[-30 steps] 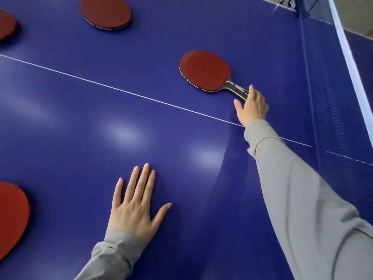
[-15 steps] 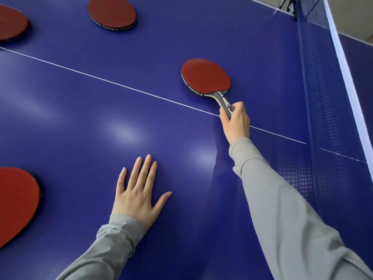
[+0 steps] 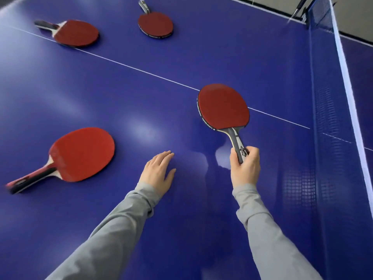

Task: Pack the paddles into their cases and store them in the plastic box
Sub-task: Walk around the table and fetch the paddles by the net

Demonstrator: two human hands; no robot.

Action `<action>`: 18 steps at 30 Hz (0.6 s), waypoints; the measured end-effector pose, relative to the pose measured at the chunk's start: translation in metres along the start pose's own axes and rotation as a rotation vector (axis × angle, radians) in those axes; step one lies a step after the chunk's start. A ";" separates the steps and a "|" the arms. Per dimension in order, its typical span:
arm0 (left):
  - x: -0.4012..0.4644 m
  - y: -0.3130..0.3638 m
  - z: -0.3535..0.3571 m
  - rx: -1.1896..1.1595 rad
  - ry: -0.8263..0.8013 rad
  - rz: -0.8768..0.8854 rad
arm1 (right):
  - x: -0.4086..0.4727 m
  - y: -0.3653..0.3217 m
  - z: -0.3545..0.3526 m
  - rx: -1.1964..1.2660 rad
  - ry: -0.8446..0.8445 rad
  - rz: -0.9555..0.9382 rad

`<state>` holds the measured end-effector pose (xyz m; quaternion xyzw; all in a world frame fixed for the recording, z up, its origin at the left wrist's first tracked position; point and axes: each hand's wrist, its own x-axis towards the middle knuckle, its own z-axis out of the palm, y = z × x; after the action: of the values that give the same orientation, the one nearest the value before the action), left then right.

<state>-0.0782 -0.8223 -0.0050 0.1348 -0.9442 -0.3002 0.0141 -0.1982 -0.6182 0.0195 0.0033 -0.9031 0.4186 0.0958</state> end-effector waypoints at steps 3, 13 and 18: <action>-0.059 -0.034 -0.033 0.009 0.106 -0.026 | -0.052 -0.009 -0.007 0.023 -0.009 0.042; -0.139 -0.197 -0.144 0.145 0.392 -0.359 | -0.193 -0.043 0.003 -0.031 0.068 0.163; -0.127 -0.245 -0.166 0.032 0.185 -0.489 | -0.235 -0.059 0.008 -0.068 0.125 0.213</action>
<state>0.1225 -1.0745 -0.0018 0.3860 -0.8830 -0.2659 0.0254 0.0366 -0.6799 0.0175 -0.1221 -0.9044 0.3948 0.1068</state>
